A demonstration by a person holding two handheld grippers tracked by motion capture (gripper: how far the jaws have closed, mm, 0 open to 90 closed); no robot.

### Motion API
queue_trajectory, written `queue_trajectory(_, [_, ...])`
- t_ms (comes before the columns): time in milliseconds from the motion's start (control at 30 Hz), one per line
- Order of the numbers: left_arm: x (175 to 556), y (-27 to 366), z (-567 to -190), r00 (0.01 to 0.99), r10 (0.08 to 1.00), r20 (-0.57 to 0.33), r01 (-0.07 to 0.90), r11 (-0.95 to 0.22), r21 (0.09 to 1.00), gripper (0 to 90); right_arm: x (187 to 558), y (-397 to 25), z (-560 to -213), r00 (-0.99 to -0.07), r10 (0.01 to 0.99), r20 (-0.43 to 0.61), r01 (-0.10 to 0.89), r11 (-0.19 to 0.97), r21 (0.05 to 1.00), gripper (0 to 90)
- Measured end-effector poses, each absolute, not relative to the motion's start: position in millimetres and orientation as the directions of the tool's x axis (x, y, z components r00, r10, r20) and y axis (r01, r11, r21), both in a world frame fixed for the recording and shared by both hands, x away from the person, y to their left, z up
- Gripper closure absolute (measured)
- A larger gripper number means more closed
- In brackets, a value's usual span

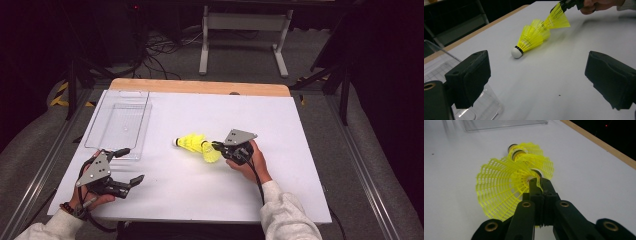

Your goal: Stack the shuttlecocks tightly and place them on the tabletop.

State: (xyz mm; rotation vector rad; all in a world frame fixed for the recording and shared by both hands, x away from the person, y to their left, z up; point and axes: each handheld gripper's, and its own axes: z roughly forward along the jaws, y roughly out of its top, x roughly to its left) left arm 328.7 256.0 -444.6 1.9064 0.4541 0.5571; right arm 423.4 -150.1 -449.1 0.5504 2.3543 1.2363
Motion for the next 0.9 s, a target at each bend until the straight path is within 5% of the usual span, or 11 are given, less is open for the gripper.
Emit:
queue_trajectory(467, [328.2, 254.5, -445.5, 0.824, 0.539, 0.175, 0.056, -0.385, 0.921, 7.5, 435.6, -142.4, -463.9, -0.836, 0.519, -0.176, 0.188, 0.573, 0.798, 86.1])
queue_trajectory(900, [328.5, 254.3, -445.9, 0.829, 0.530, 0.180, 0.055, -0.397, 0.916, 7.5, 439.6, -139.8, -472.8, -0.814, 0.543, -0.207, 0.232, 0.630, 0.741, 69.6])
